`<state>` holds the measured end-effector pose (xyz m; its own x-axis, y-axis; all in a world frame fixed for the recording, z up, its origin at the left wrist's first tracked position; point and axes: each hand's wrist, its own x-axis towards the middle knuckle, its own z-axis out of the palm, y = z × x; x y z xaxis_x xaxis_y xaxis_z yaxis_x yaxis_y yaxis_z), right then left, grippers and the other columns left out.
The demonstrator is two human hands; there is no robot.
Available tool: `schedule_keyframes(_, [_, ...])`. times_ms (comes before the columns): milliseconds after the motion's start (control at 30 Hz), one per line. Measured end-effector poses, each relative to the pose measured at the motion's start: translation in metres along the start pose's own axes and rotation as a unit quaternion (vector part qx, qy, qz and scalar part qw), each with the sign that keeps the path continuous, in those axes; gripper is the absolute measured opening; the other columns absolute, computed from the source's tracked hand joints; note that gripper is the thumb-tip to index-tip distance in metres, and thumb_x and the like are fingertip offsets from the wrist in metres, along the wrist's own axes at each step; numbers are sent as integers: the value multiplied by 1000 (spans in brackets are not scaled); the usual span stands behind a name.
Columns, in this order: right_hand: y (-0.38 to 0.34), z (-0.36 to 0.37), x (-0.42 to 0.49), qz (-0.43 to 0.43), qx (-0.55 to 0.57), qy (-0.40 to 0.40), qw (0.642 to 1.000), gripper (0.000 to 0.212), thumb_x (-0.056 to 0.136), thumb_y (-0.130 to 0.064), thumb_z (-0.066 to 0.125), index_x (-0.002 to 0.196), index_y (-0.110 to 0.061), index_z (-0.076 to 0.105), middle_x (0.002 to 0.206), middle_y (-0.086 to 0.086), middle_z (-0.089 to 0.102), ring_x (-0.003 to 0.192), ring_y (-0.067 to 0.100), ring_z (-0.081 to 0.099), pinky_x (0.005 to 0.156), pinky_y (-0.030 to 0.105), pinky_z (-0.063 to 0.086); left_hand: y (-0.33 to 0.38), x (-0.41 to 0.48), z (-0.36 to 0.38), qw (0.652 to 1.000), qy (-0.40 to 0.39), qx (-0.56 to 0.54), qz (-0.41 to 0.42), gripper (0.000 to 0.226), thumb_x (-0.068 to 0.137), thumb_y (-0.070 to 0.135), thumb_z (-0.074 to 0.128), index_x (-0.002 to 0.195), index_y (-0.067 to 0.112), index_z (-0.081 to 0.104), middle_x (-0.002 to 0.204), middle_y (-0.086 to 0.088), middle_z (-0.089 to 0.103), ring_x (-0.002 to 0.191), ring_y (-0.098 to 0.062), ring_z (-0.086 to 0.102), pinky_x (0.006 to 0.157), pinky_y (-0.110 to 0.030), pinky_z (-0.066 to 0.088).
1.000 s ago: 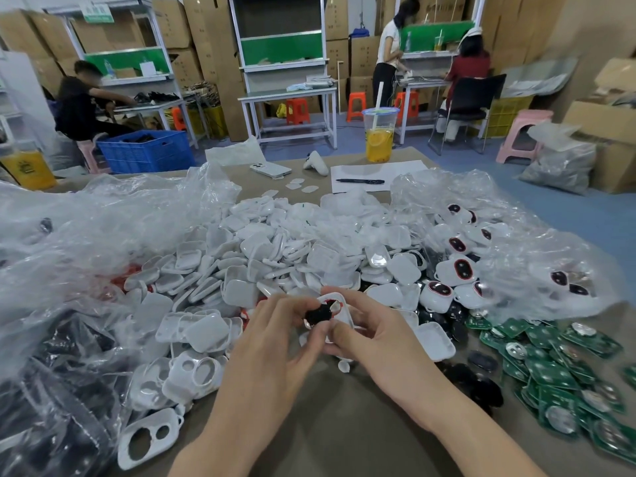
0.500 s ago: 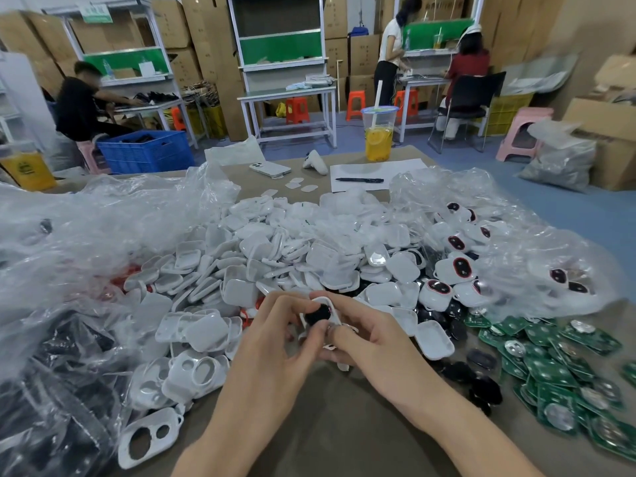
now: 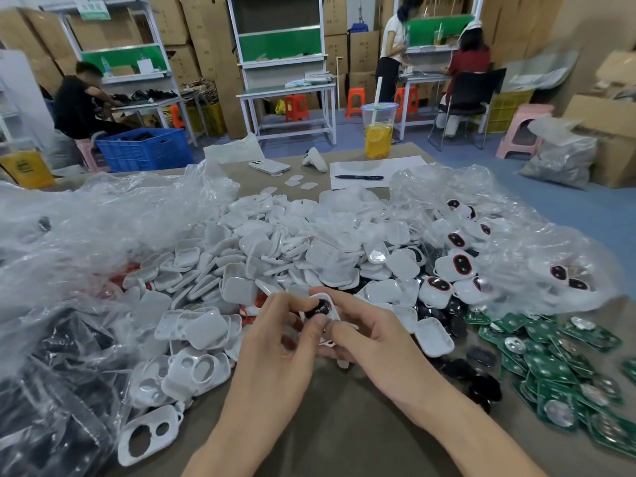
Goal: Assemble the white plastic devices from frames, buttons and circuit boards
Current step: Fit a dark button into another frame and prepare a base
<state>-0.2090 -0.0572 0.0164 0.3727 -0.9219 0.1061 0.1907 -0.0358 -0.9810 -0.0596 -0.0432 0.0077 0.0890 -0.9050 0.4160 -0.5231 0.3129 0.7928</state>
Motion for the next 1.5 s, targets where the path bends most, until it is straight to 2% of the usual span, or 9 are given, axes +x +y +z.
schedule_keyframes(200, [0, -1, -1, 1, -1, 11, 1000, 41, 93, -14, 53, 115, -42, 72, 88, 24, 56, 101, 45, 65, 98, 56, 52, 2, 0, 0, 1000, -18, -2, -2, 19, 93, 31, 64, 96, 49, 59, 102, 20, 62, 78, -8, 68, 65, -8, 43])
schedule_keyframes(333, [-2, -1, -1, 8, -15, 16, 1000, 38, 90, -19, 54, 114, -42, 72, 101, 23, 64, 104, 39, 68, 101, 63, 45, 0, 0, 0, 997, -60, -42, -11, 29, 97, 15, 60, 97, 44, 62, 105, 15, 63, 80, -19, 71, 72, -24, 55])
schedule_keyframes(400, [-1, -2, 0, 4, -6, 18, 1000, 38, 90, -19, 53, 116, -39, 72, 109, 21, 67, 101, 29, 71, 101, 66, 44, 1, 0, -2, 994, -81, -72, -19, 27, 99, 16, 56, 103, 42, 64, 109, 13, 64, 86, -19, 72, 75, -20, 54])
schedule_keyframes(567, [1, -9, 4, -12, 46, 28, 998, 33, 101, -8, 56, 112, -32, 76, 94, -3, 74, 90, 11, 70, 82, 29, 59, 11, -1, -7, 987, -94, -121, 42, 33, 105, 15, 43, 117, 30, 70, 116, 13, 61, 109, -5, 65, 81, -5, 48])
schedule_keyframes(667, [3, -12, 5, -17, 41, 27, 999, 24, 99, -16, 61, 114, -28, 74, 96, 0, 77, 82, 14, 74, 74, 23, 58, 13, -1, -8, 984, -94, -130, 71, 32, 104, 22, 44, 121, 27, 70, 117, 13, 59, 116, -3, 60, 84, -3, 47])
schedule_keyframes(833, [0, -18, 6, -31, 46, 59, 997, 18, 89, -30, 69, 107, -30, 76, 96, 9, 78, 86, 26, 76, 74, 28, 60, 14, 2, -15, 992, -38, -61, 106, 32, 102, 38, 43, 119, 40, 69, 124, 9, 60, 124, -13, 57, 92, -8, 42])
schedule_keyframes(1067, [-4, -31, 10, -78, 68, 204, 973, 10, 102, -13, 54, 109, -18, 61, 91, 9, 77, 79, 25, 76, 70, 25, 59, -1, 5, -21, 997, -15, 73, 20, 26, 98, 42, 50, 120, 53, 59, 107, 28, 64, 103, 3, 59, 73, -6, 42])
schedule_keyframes(1300, [-4, -28, 7, -109, 7, 227, 968, 10, 104, -13, 50, 104, -21, 56, 76, 1, 67, 61, 21, 63, 59, 24, 55, -9, 9, -26, 972, 15, 233, 2, 27, 99, 28, 52, 123, 34, 63, 91, 18, 64, 83, -1, 48, 82, -29, 40])
schedule_keyframes(1500, [-3, -25, 5, -106, -48, 251, 961, 32, 105, -13, 46, 91, -38, 58, 81, 15, 64, 59, 14, 63, 59, 23, 53, -8, 10, -23, 949, -39, 314, -1, 25, 98, 25, 57, 121, 26, 66, 109, 16, 67, 103, -13, 57, 88, -29, 36])
